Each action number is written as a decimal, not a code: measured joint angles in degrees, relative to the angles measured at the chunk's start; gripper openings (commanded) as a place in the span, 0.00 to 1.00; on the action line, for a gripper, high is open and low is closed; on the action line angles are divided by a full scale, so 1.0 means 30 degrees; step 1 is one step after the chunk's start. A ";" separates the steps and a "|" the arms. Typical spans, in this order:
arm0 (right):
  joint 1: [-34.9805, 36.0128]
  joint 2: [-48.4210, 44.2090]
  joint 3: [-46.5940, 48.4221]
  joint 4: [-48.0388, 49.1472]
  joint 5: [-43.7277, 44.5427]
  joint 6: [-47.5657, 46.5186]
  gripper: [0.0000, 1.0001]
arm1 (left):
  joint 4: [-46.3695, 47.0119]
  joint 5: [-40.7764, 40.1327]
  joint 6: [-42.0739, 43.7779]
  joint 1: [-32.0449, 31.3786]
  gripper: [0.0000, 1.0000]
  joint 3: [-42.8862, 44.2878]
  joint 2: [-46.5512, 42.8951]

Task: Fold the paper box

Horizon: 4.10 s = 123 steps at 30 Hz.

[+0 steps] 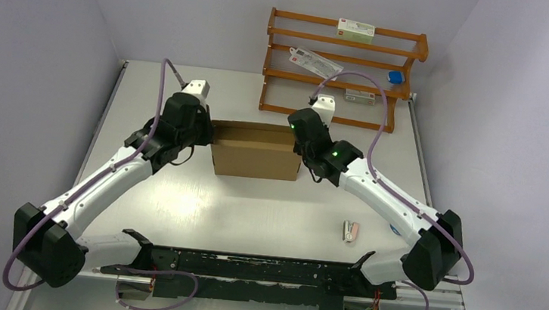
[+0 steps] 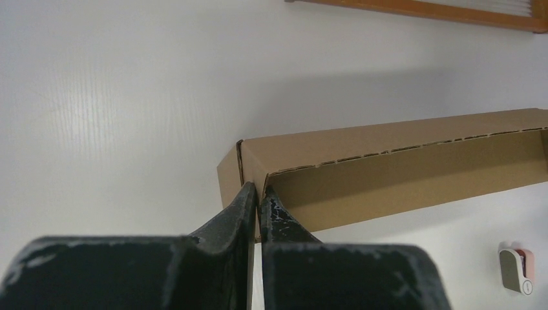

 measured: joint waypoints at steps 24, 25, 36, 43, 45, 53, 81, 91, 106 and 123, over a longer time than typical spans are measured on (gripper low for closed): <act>0.0488 -0.2229 -0.1916 0.2062 -0.3373 0.0780 0.66 | -0.1515 0.0867 -0.0772 -0.0743 0.75 -0.0291 -0.2885; 0.0430 -0.2302 -0.1800 0.2062 -0.3534 0.0882 0.68 | -0.1603 0.0874 -0.0772 -0.0648 0.75 -0.0095 -0.2958; -0.0816 -0.2579 -0.1144 0.2055 -0.4313 0.2419 0.67 | -0.2251 0.1741 -0.1115 0.1377 0.72 0.0357 -0.2951; -0.1676 -0.2871 -0.1253 0.2324 -0.4779 0.3832 0.62 | -0.2186 0.2776 -0.1450 0.1938 0.64 0.0291 -0.2936; -0.1770 -0.3016 -0.1362 0.2455 -0.4881 0.4255 0.60 | -0.2127 0.3016 -0.1545 0.1945 0.62 0.0291 -0.2907; -0.1923 -0.3045 -0.2135 0.2863 -0.5493 0.5406 0.47 | -0.1792 0.3745 -0.1953 0.1974 0.46 -0.0306 -0.2616; -0.1916 -0.5705 -0.7745 0.8896 -0.6120 0.3920 0.31 | 0.0736 0.5238 -0.1770 0.2178 0.69 -0.3963 -0.5034; -0.1880 -0.5646 -0.7766 0.9209 -0.6295 0.3592 0.31 | -0.0452 0.4313 -0.4029 0.2178 0.56 -0.2594 -0.6127; -0.1851 -0.5646 -0.7970 0.9661 -0.6186 0.3402 0.34 | -0.4160 0.3818 -0.5377 0.2178 0.72 -0.1530 -0.6623; -0.1851 -0.5625 -0.8692 1.1205 -0.6521 0.2739 0.35 | -0.4051 0.4459 -1.0739 0.2178 0.67 -0.4488 -0.8699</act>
